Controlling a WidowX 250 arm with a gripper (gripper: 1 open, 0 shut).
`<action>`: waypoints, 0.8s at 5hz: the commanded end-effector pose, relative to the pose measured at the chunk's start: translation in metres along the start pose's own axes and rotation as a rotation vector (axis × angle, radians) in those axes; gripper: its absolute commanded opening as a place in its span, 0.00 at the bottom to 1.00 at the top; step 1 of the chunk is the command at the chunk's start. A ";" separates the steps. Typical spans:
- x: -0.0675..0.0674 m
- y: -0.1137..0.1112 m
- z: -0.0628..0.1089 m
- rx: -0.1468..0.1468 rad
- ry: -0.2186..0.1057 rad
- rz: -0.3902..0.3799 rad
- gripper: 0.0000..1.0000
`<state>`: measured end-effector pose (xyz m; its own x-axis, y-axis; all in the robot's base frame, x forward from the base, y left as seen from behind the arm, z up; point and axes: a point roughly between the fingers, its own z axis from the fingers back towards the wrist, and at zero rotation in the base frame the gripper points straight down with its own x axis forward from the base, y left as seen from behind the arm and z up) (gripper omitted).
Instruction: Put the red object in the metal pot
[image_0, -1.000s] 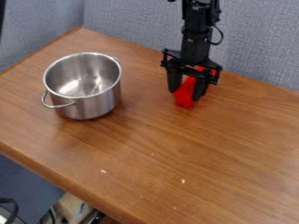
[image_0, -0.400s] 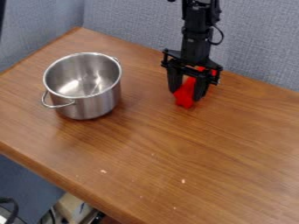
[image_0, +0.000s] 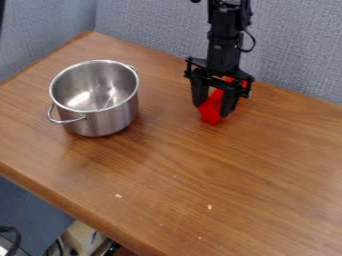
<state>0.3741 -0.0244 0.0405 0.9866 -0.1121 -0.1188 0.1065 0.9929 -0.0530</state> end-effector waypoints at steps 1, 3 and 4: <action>0.000 0.005 0.022 0.003 -0.060 0.014 0.00; -0.002 0.005 0.024 0.007 -0.065 0.022 0.00; -0.003 0.005 0.026 0.009 -0.068 0.026 0.00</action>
<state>0.3706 -0.0238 0.0405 0.9881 -0.0944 -0.1214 0.0892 0.9949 -0.0479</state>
